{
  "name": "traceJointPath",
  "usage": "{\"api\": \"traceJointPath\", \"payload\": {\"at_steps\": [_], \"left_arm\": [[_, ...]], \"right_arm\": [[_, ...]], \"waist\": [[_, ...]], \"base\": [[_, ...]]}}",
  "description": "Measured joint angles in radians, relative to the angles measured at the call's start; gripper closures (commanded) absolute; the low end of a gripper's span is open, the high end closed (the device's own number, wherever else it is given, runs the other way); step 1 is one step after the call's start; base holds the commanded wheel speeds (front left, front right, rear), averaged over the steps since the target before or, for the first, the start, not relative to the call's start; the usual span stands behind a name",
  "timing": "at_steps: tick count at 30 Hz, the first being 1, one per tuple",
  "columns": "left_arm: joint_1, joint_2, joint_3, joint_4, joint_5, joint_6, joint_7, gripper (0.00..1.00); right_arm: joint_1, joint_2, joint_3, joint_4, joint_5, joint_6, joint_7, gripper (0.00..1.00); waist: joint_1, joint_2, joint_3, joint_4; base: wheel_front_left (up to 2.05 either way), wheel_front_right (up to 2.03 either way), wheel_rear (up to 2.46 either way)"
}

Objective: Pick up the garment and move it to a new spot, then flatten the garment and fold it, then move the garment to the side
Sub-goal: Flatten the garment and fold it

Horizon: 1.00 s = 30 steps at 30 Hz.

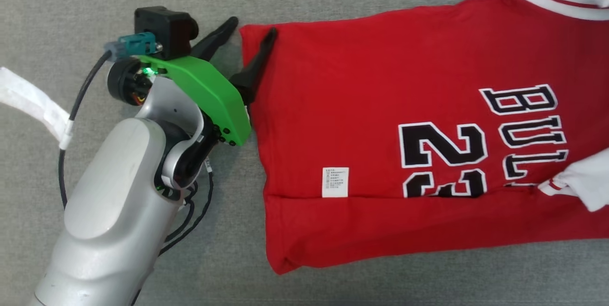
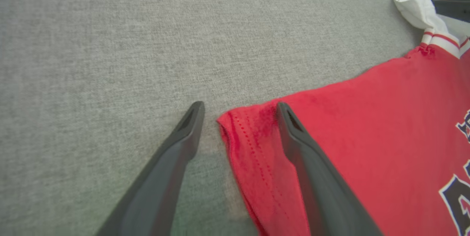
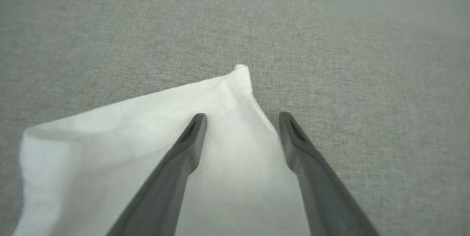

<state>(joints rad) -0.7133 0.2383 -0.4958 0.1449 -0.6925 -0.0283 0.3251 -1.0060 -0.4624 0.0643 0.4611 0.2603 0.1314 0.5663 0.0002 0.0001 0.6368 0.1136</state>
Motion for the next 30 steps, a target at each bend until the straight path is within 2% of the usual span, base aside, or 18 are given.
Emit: {"api": "traceJointPath", "payload": {"at_steps": [8, 9, 10, 11, 12, 13, 16, 19, 23, 26, 30], "left_arm": [[-0.024, -0.008, -0.018, 0.004, -0.026, -0.03, 0.017, 0.0], [-0.027, -0.008, -0.019, 0.006, -0.027, -0.034, 0.018, 0.0], [-0.028, -0.008, -0.021, 0.008, -0.028, -0.036, 0.02, 0.0], [-0.03, -0.008, -0.023, 0.011, -0.036, -0.043, 0.026, 0.0], [-0.033, -0.008, -0.026, 0.016, -0.045, -0.047, 0.029, 0.46], [-0.036, -0.008, -0.029, 0.022, -0.049, -0.052, 0.035, 1.0], [-0.039, -0.006, -0.052, 0.028, -0.059, -0.067, 0.053, 1.0], [-0.035, 0.002, -0.046, 0.03, -0.067, -0.069, 0.043, 1.0], [-0.025, 0.021, -0.019, -0.007, -0.071, -0.068, 0.011, 1.0], [0.024, 0.023, -0.006, -0.057, -0.087, -0.063, -0.018, 1.0], [0.119, 0.042, -0.001, -0.13, -0.092, -0.044, -0.045, 1.0]], "right_arm": [[-0.034, -0.01, 0.05, 0.055, 0.02, -0.001, -0.054, 0.0], [-0.037, -0.011, 0.056, 0.062, 0.023, -0.001, -0.06, 0.13], [-0.04, -0.011, 0.061, 0.067, 0.026, -0.001, -0.065, 0.31], [-0.043, -0.01, 0.07, 0.075, 0.029, -0.001, -0.073, 0.92], [-0.043, -0.007, 0.081, 0.082, 0.034, -0.001, -0.079, 1.0], [-0.043, -0.003, 0.089, 0.086, 0.046, -0.001, -0.088, 1.0], [-0.038, 0.013, 0.086, 0.105, 0.057, 0.0, -0.161, 1.0], [-0.042, 0.023, 0.02, 0.131, 0.058, 0.0, -0.269, 1.0], [-0.045, 0.043, 0.001, 0.12, 0.128, 0.0, -0.319, 1.0], [0.025, 0.015, 0.018, 0.056, 0.186, 0.0, -0.353, 1.0], [0.21, -0.033, -0.007, -0.053, 0.273, 0.0, -0.369, 1.0]], "waist": [[-0.0001, -0.0001, 0.037, 0.035], [-0.0001, 0.0, 0.037, 0.033], [-0.0001, -0.0001, 0.037, 0.031], [-0.0001, 0.0, 0.035, 0.028], [-0.0001, -0.0001, 0.033, 0.024], [-0.0001, 0.0, 0.031, 0.022], [0.0, 0.0, 0.019, 0.016], [-0.0001, -0.0001, 0.002, 0.01], [0.0, 0.0, -0.025, 0.0], [0.0, -0.0001, -0.053, -0.008], [-0.0001, 0.0, -0.106, -0.02]], "base": [[0.0, 0.0, 0.0], [0.0, 0.0, 0.0], [0.0, 0.0, 0.0], [0.0, 0.0, 0.0], [0.0, 0.0, 0.0], [0.0, 0.0, 0.0], [0.0, 0.0, 0.0], [0.0, 0.0, 0.0], [0.0, 0.0, 0.0], [0.0, 0.0, 0.0], [0.0, 0.0, 0.0]]}}
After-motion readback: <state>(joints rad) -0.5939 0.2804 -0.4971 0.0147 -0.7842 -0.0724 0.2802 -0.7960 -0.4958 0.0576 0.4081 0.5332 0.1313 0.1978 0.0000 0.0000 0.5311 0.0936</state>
